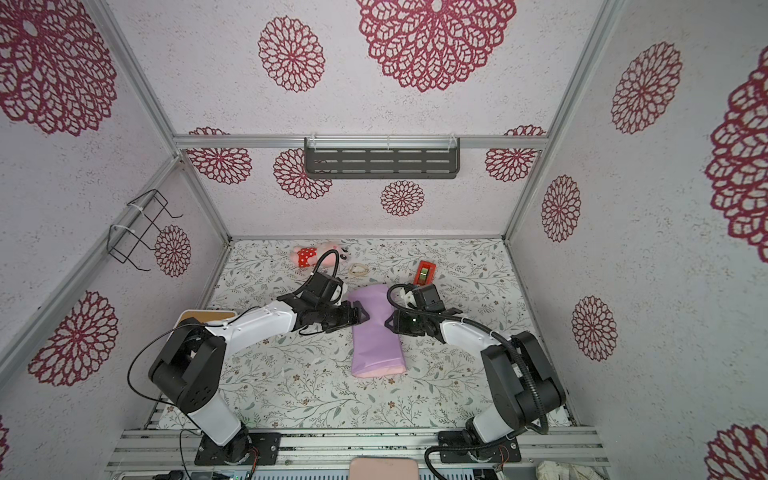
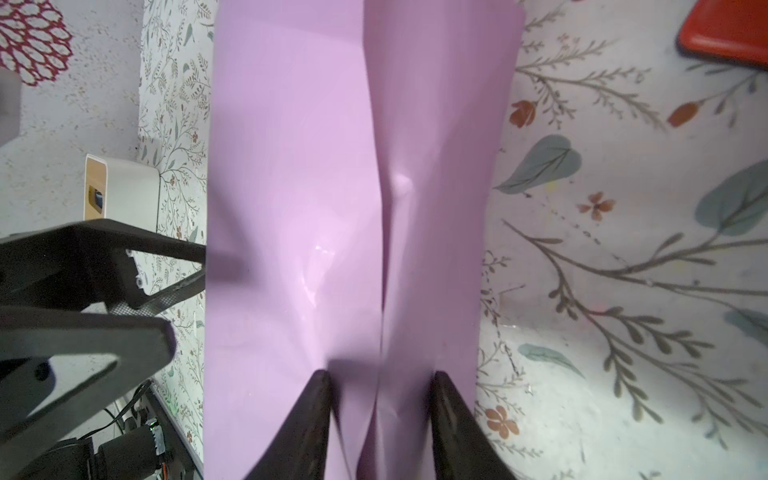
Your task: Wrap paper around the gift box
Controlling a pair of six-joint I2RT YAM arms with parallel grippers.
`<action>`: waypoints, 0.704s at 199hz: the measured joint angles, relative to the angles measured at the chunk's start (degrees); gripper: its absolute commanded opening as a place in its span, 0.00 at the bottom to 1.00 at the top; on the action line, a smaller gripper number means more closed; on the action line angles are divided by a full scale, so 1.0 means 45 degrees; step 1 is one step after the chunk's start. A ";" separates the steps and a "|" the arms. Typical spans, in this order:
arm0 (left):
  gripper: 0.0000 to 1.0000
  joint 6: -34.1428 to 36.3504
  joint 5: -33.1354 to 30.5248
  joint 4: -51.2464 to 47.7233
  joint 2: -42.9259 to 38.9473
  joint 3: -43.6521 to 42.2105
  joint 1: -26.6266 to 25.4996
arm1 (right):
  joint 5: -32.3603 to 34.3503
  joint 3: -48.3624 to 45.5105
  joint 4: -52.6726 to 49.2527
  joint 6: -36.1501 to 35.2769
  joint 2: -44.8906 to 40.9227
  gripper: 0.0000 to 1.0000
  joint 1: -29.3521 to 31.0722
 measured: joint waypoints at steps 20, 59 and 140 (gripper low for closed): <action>0.83 -0.0277 -0.0058 0.0087 -0.0199 -0.0583 0.0000 | 0.0000 -0.0015 0.0024 0.0078 -0.0010 0.37 -0.0010; 0.74 -0.0743 0.0296 0.0617 0.0063 -0.0767 -0.0005 | 0.0000 -0.0019 0.0034 0.0087 -0.0029 0.36 -0.0019; 0.76 -0.0243 0.0389 0.0359 0.0923 0.0141 -0.0015 | -0.0015 -0.0680 0.0879 0.0767 -0.0447 0.33 0.0063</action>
